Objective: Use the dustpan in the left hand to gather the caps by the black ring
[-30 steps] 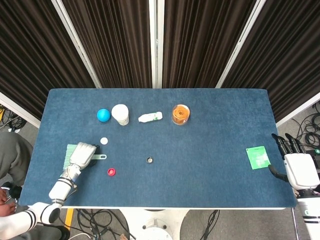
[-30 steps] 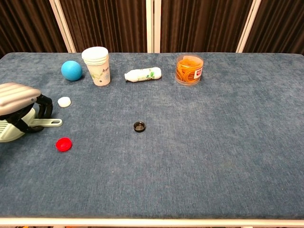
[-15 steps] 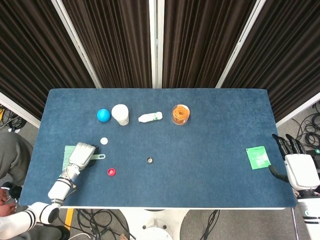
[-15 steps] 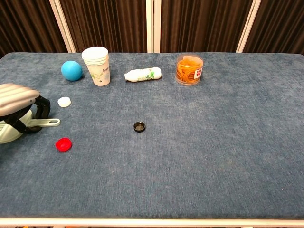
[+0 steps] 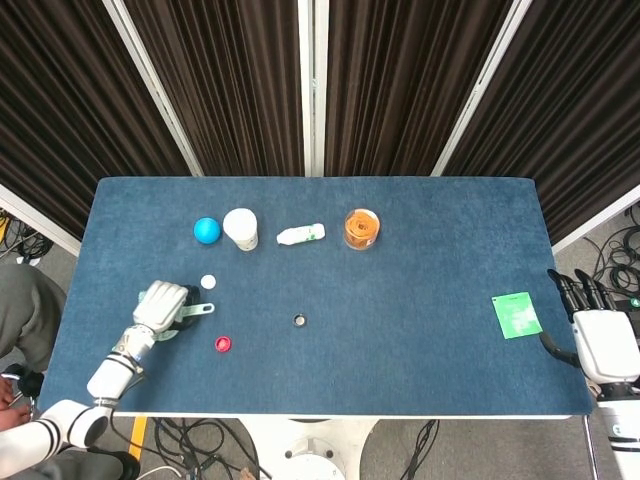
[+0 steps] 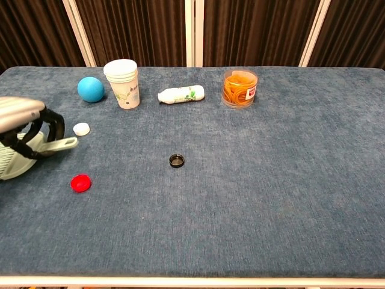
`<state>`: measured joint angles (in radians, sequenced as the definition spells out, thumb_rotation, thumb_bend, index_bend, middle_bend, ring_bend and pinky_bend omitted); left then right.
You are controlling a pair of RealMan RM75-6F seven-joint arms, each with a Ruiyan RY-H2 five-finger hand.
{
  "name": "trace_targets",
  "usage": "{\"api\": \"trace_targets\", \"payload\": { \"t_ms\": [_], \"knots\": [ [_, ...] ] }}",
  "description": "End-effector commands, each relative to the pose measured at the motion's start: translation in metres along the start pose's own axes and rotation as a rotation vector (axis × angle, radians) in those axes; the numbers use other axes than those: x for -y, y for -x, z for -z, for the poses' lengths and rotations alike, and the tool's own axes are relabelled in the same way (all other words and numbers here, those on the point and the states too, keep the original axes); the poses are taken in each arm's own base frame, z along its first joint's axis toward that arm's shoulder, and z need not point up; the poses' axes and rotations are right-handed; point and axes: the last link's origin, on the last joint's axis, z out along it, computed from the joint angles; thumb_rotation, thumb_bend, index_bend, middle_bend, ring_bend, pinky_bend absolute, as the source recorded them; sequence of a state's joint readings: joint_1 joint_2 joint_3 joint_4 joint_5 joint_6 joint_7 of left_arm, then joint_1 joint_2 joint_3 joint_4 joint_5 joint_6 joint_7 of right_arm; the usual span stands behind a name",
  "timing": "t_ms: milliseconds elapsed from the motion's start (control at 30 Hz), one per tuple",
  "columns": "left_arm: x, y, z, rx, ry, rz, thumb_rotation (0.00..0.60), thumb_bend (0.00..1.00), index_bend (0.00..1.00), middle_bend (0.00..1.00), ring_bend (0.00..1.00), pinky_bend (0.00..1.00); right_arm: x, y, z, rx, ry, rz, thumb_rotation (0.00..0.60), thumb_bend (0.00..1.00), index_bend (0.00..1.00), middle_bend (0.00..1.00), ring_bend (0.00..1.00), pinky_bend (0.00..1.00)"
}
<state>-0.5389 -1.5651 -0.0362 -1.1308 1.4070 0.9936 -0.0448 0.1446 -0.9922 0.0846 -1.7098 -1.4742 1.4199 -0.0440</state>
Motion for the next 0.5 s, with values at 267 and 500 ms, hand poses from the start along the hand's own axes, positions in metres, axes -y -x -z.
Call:
{"api": "trace_targets", "payload": {
  "t_ms": [267, 500],
  "knots": [
    [0.029, -0.055, -0.03, -0.182, 0.112, 0.287, 0.6, 0.36, 0.53, 0.61, 0.67, 0.9, 0.002, -0.005, 0.006, -0.014, 0.004, 0.006, 0.6, 0.16, 0.03, 0.15, 0.03, 0.11],
    [0.037, -0.058, -0.054, -0.164, 0.118, 0.378, 0.6, 0.36, 0.54, 0.61, 0.66, 0.9, 0.003, -0.007, 0.011, -0.015, 0.014, 0.0, 0.6, 0.16, 0.03, 0.15, 0.03, 0.12]
  ]
}}
